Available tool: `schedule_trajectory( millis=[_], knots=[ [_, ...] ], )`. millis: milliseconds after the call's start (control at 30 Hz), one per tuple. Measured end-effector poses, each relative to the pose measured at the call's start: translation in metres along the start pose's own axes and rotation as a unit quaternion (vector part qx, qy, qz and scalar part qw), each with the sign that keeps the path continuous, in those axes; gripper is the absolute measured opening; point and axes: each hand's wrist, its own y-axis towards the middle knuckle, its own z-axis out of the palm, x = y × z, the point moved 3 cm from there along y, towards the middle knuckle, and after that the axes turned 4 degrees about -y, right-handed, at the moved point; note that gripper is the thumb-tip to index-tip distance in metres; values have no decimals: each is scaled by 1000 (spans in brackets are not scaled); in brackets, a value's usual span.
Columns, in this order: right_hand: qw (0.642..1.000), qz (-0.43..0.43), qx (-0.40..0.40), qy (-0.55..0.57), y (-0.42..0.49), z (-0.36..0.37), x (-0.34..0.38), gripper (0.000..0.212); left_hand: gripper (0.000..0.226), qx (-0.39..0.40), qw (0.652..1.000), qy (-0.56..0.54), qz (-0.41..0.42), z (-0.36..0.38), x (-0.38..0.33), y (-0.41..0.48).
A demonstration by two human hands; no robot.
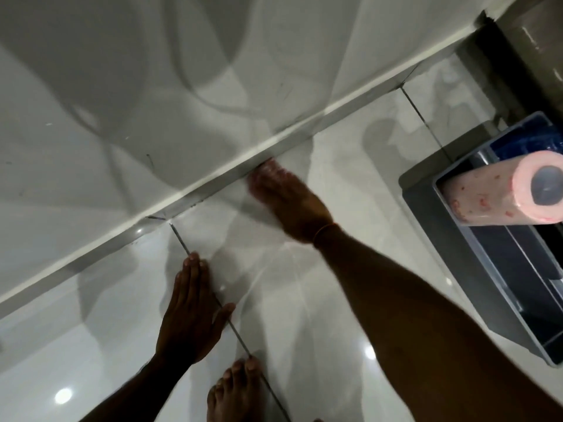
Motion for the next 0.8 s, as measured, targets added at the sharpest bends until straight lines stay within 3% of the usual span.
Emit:
schedule_trajectory(
  millis=[133, 267, 467, 567, 633, 800],
  knots=[
    [992, 124, 26, -18, -11, -29, -84, 62, 104, 5, 1000, 19, -1, 10, 4, 1],
    [938, 345, 32, -12, -21, -53, -173, 65, 105, 16, 999, 37, -4, 16, 4, 2],
    [880, 471, 61, -21, 8, -68, -249, 68, 107, 10, 1000, 26, 5, 14, 5, 3],
    [870, 492, 23, -25, 12, -63, -223, 74, 109, 34, 999, 17, -4, 15, 7, 4],
    [894, 446, -14, -44, 11, -47, -164, 75, 108, 41, 999, 23, -3, 16, 5, 3],
    [930, 361, -58, 41, 16, 9, -3, 68, 106, 35, 999, 12, -7, 15, 5, 2]
  ],
)
